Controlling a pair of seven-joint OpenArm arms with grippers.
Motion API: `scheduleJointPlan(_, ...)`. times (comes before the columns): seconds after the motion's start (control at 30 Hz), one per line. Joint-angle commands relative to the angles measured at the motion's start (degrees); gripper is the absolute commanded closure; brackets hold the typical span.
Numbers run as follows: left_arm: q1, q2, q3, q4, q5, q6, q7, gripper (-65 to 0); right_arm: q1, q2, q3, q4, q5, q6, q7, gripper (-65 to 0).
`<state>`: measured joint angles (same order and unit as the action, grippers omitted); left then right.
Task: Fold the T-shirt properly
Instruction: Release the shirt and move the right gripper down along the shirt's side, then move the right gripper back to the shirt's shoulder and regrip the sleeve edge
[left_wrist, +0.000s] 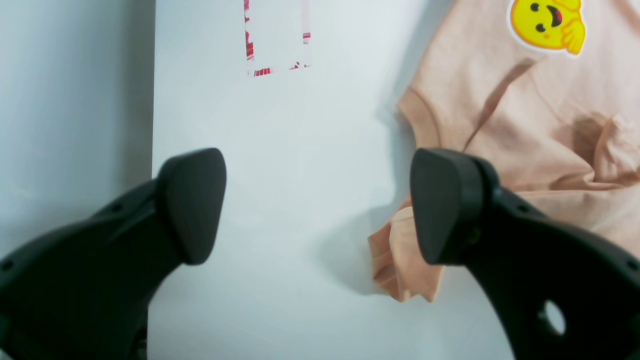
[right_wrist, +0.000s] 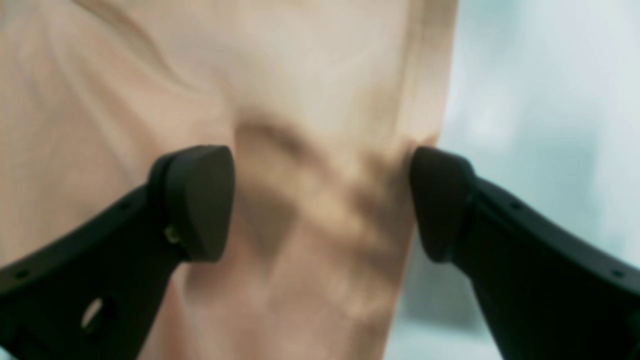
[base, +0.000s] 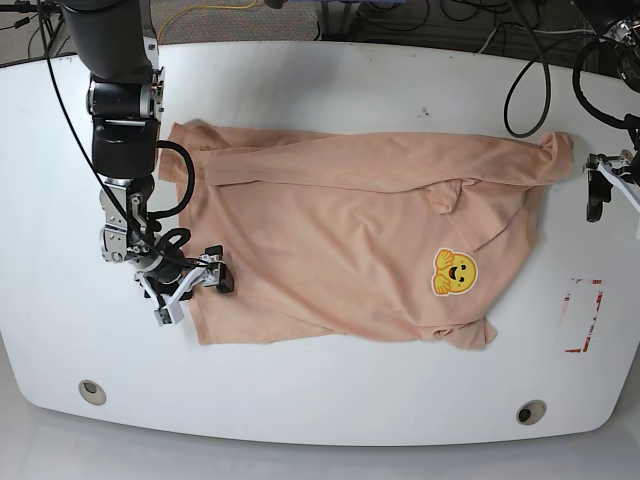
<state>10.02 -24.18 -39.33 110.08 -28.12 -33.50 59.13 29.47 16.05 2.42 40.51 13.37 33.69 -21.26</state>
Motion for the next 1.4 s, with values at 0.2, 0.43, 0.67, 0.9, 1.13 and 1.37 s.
scheduleJointPlan(0.2,-0.4,-1.1,-0.4,0.8,-0.4,0.1,-1.1,-52.6,1.7,-0.2,-1.0,-0.2,0.7,-3.4,1.1,-52.3)
scheduleJointPlan(0.43,-0.4,-1.0,-0.2,0.8,-0.4,0.1,-1.1,-52.6,-0.6,0.0,-1.0,0.1,0.6,-4.7,3.0,-27.7)
scheduleJointPlan(0.67,-0.6,-0.2,0.1,0.8,-0.4,0.1,-1.1,-52.6,-4.1,2.6,-0.5,0.8,0.9,-4.9,3.2,-1.1)
scheduleJointPlan(0.9,-0.7,0.5,1.0,0.8,-0.2,0.1,-1.1,-52.6,-12.3,3.9,6.6,7.4,0.7,-5.0,1.2,-0.3)
scheduleJointPlan(1.13,-0.5,1.8,5.6,0.8,-0.4,0.1,-1.1,-52.6,-22.1,3.8,14.7,19.1,0.7,-4.8,-4.0,-0.2)
scheduleJointPlan(1.37,-0.3,6.5,8.4,0.7,-0.1,0.1,-1.0,-52.6,-31.3,3.1,17.0,29.2,1.2,-4.8,-6.2,-0.2)
